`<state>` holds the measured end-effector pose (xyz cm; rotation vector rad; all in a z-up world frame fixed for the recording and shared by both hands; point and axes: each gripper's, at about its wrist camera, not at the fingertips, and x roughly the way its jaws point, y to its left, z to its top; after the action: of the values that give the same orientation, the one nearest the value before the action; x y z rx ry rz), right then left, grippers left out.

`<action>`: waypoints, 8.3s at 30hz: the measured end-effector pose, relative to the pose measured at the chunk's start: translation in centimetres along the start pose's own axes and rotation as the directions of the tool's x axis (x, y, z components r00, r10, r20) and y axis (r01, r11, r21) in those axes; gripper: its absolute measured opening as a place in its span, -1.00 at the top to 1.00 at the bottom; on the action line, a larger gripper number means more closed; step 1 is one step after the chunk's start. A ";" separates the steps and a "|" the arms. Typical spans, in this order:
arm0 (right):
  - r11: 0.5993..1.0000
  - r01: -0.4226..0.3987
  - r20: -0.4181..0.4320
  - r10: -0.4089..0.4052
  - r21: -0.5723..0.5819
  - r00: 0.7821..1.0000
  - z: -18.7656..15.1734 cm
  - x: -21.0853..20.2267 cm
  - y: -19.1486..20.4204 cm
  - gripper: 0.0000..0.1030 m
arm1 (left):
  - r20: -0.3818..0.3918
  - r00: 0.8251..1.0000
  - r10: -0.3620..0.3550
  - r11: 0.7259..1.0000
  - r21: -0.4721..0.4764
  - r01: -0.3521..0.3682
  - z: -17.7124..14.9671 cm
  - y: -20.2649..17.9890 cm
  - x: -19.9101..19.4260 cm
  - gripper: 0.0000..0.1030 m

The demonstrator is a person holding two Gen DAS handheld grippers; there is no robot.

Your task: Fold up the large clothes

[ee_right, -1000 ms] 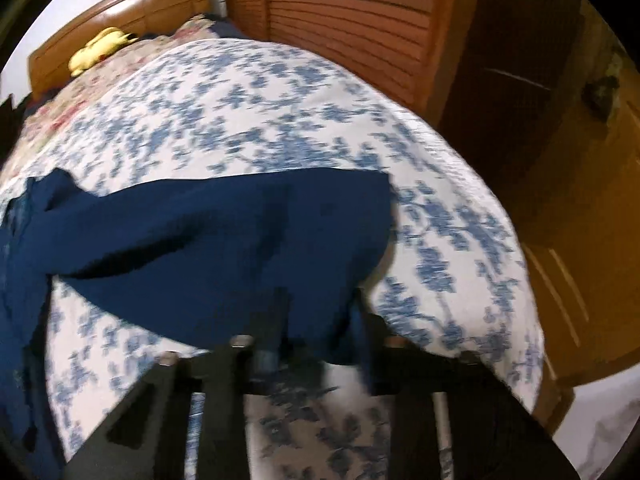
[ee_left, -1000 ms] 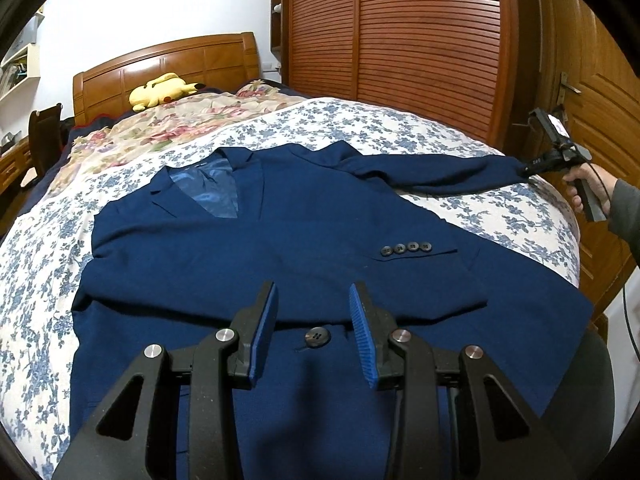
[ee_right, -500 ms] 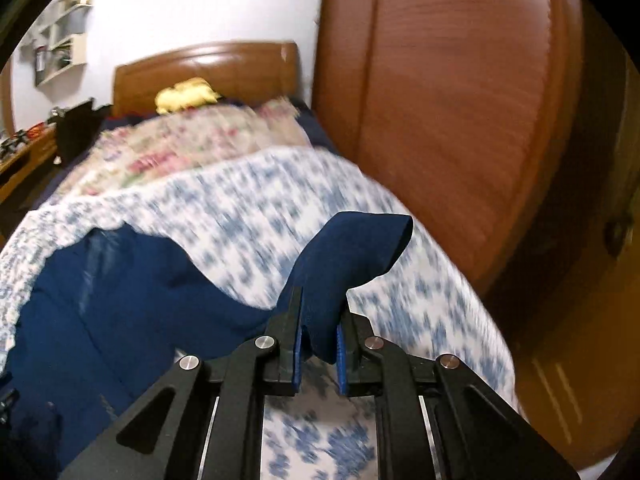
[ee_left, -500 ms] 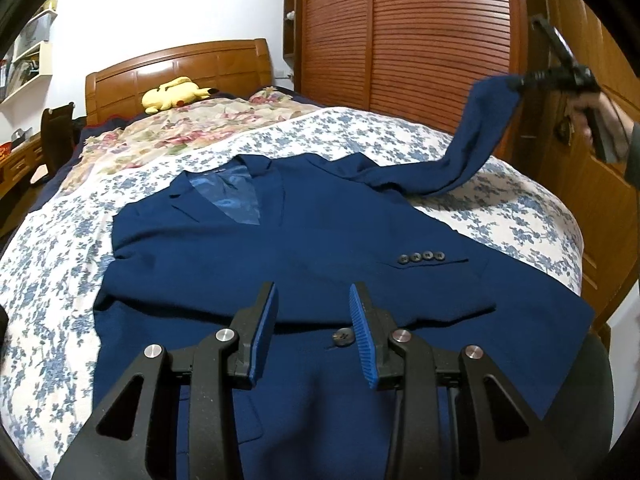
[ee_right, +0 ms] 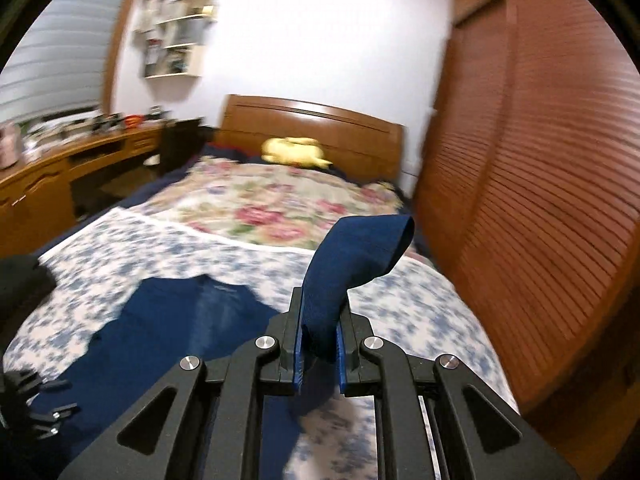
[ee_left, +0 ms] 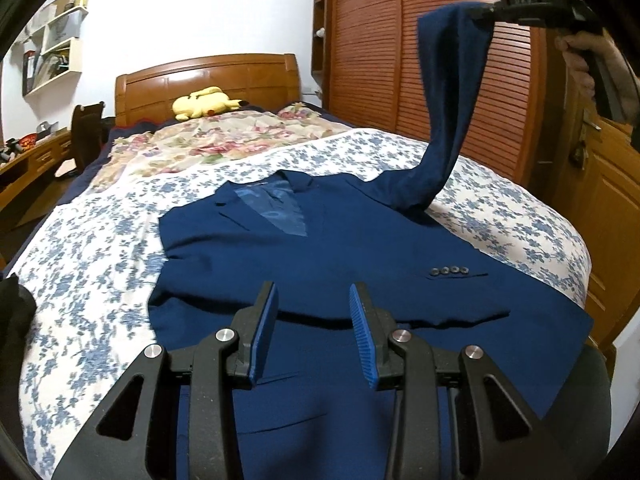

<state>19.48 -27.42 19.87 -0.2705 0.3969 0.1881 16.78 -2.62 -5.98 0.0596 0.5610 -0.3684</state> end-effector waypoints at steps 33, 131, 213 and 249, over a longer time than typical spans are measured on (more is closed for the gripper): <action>0.903 -0.428 -0.267 0.404 -0.038 0.875 -6.2 5.1 11.3 0.72 | 0.035 0.996 0.078 0.993 -0.092 -0.074 -0.4 5.6 -2.7 0.26; 0.964 -0.231 -0.263 0.259 0.132 0.929 -20.8 16.8 8.8 0.01 | -0.424 0.891 0.163 0.974 -0.078 -0.215 -10.3 11.7 -1.4 0.07; 0.918 -0.294 -0.189 0.348 0.265 0.918 -18.2 3.5 -0.9 0.93 | -0.150 0.988 0.043 0.987 -0.147 -0.065 -6.6 6.7 -12.6 0.96; 0.978 -0.168 0.004 0.169 0.124 0.986 -16.5 -9.9 -0.4 0.93 | 0.108 0.977 0.183 0.981 -0.083 -0.175 3.9 8.1 -15.7 0.96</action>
<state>4.69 -33.96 9.31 -0.1144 0.4363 0.3275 9.35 9.40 5.31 0.0178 0.4506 -0.1742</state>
